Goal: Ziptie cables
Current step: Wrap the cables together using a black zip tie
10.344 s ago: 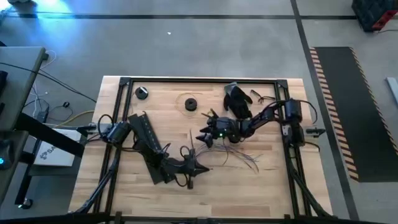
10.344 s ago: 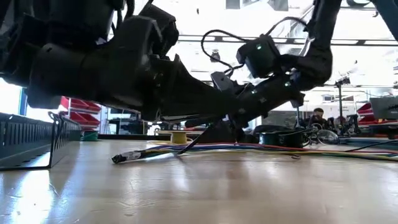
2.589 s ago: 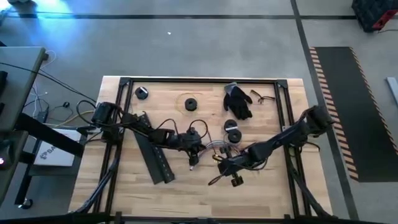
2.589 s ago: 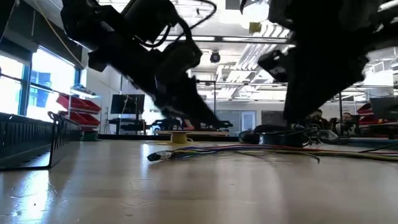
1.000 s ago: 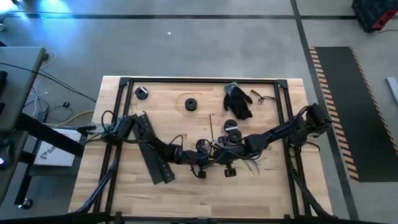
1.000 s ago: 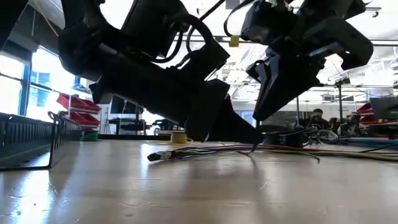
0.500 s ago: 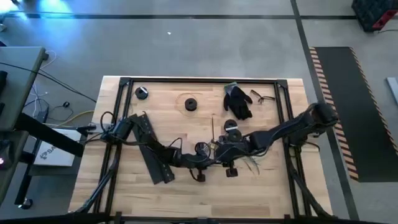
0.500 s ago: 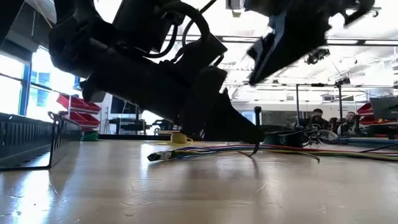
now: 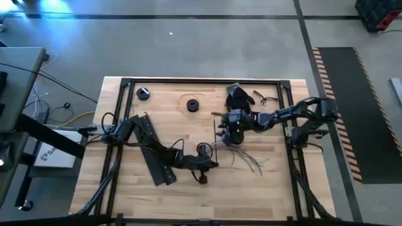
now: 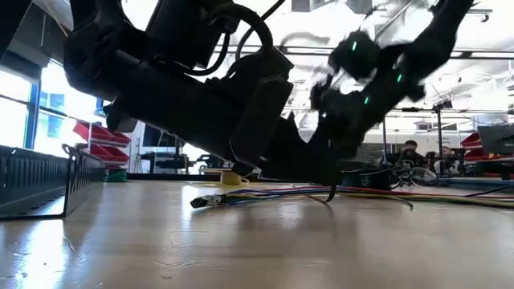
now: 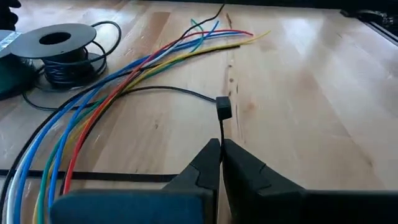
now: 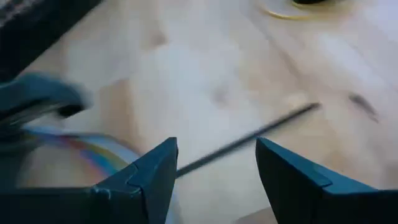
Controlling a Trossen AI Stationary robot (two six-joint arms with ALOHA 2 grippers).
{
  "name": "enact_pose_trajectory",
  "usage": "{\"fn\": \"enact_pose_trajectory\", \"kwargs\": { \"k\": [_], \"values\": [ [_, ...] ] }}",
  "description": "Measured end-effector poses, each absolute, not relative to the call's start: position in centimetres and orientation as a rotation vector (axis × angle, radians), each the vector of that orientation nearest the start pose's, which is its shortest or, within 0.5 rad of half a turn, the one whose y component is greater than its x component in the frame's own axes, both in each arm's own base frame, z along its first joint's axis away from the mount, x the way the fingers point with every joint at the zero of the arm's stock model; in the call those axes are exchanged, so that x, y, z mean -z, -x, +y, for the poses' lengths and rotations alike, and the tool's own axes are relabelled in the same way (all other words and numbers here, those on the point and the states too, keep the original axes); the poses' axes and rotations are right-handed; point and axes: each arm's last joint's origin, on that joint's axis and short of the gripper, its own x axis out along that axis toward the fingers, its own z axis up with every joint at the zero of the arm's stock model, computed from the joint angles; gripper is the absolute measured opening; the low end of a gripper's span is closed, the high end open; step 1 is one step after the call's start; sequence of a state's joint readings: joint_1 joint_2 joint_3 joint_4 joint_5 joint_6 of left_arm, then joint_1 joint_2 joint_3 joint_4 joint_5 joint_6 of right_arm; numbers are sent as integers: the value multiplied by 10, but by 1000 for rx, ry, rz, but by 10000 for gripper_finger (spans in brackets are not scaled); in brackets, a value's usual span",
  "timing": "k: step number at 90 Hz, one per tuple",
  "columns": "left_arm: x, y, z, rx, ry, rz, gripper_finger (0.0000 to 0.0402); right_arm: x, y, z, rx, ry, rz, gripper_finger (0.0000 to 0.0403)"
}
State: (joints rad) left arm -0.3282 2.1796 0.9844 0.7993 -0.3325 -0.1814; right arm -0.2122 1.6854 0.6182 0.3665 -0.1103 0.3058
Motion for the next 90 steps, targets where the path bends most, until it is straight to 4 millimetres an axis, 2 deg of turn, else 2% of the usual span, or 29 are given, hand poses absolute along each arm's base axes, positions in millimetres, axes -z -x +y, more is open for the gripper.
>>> {"fn": "enact_pose_trajectory", "kwargs": {
  "k": [18, 33, 57, 76, 90],
  "values": [
    [-77, -386, -121, -32, 51, 376, 0, -98, -297, -94, 156, -438, 679, 250],
    [-76, -385, -121, -33, 46, 389, 0, -91, -300, -108, 37, -444, 680, 260],
    [-75, -385, -120, -36, 44, 397, 0, -87, -299, -99, -149, -373, 679, 235],
    [-75, -385, -120, -38, 43, 396, 0, -88, -304, -90, -180, -322, 656, 210],
    [-75, -386, -119, -39, 44, 396, 0, -87, -306, -88, -123, -291, 655, 178]
  ]
}}
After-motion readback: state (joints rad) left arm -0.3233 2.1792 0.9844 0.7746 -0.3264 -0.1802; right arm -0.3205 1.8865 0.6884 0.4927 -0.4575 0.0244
